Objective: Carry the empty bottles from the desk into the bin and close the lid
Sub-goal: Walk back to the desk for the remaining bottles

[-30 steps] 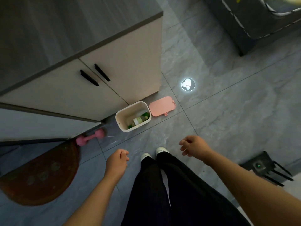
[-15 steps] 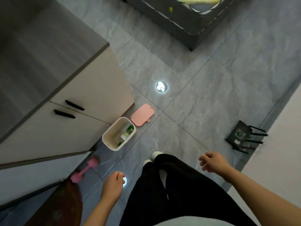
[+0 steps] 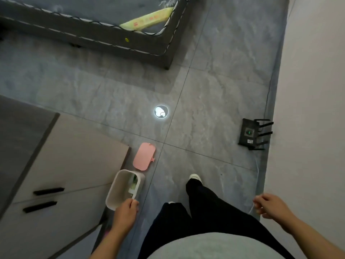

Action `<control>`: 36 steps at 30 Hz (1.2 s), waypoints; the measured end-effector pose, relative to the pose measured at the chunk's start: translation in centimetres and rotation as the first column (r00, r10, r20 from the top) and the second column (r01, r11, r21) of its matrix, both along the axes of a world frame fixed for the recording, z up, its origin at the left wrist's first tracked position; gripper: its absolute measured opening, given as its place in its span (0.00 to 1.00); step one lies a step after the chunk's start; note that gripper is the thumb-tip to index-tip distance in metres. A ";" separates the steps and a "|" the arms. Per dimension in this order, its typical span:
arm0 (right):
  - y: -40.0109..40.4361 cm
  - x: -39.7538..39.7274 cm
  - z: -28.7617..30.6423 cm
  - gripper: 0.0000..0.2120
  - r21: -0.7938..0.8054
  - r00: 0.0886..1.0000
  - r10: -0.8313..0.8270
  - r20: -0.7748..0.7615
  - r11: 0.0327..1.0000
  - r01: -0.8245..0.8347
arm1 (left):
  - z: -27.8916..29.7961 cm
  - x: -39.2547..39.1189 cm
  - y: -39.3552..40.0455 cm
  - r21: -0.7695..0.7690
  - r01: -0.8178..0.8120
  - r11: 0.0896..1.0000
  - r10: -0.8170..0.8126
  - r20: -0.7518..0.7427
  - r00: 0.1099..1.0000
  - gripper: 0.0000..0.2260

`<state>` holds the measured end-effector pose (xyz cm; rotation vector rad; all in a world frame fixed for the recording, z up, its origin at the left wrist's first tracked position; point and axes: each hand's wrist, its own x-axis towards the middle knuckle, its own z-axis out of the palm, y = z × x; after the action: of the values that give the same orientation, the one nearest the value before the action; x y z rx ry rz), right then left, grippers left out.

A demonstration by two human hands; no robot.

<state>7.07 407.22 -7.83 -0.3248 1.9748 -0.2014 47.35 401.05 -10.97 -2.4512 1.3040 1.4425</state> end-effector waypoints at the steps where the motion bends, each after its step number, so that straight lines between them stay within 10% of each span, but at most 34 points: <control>1: -0.4 -0.8 0.0 0.12 -0.011 0.999 -0.034 0.001 0.999 0.034 | -0.2 -0.6 -0.9 0.004 -0.001 1.000 0.001 -0.008 1.000 0.15; 17: -15.8 -6.2 0.6 0.09 -0.183 0.971 -0.231 0.053 0.954 0.237 | 0.1 -4.8 -15.5 0.069 0.071 0.995 -0.073 0.021 0.997 0.13; 36: -25.1 -17.7 -0.1 0.09 -0.020 0.831 -0.557 -0.016 0.831 0.556 | 1.3 -25.6 -46.8 -0.048 0.343 0.938 -0.345 -0.040 0.938 0.12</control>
<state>-10.60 382.16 -7.96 0.2586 2.0460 -0.5893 21.73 354.24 -9.65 -2.0790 1.6836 1.3997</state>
